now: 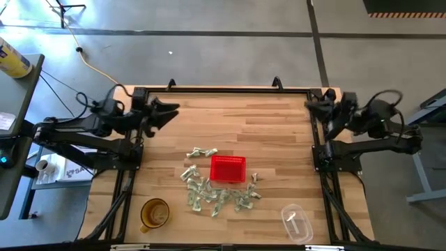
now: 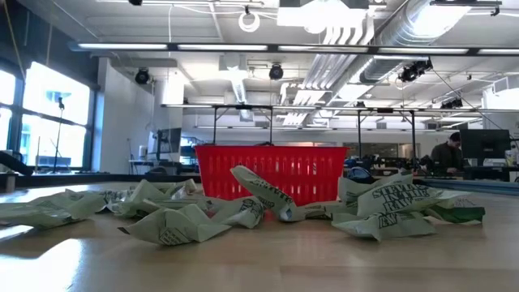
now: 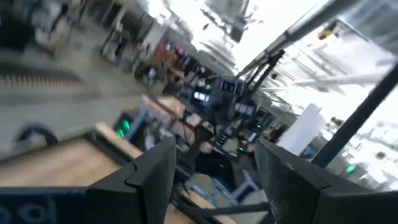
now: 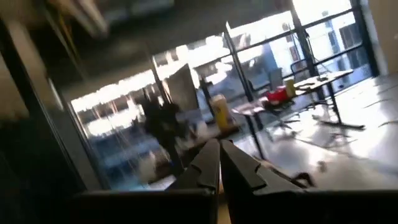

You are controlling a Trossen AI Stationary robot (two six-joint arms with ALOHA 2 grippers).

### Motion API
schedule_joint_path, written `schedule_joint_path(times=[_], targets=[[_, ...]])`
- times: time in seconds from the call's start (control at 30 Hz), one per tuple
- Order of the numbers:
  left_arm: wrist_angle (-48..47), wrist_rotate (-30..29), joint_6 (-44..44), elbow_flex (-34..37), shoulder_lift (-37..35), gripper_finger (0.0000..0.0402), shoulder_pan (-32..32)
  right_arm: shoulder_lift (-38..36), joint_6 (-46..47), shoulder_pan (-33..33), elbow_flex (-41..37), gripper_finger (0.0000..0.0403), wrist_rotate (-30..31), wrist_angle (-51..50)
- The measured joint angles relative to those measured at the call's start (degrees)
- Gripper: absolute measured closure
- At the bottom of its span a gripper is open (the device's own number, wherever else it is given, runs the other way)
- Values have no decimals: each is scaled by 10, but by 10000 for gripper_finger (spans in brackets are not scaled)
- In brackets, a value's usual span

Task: Pick and place Stevia / Truvia into bins
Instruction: Put the stevia packet into the orange basket

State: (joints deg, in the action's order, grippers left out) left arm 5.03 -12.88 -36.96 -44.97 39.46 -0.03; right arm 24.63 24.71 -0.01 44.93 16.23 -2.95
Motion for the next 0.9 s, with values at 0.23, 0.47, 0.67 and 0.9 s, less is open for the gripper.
schedule_joint_path(times=[0.23,0.47,0.67,0.9], targets=[[-71,-7,-70,0,55,148,0,10,132,-1,0,399,47,131],[-316,-13,-100,0,108,206,0,16,3,-1,0,399,123,107],[-372,15,-12,0,168,291,0,73,17,0,0,398,139,59],[-444,36,73,0,248,275,0,178,25,0,0,397,74,35]])
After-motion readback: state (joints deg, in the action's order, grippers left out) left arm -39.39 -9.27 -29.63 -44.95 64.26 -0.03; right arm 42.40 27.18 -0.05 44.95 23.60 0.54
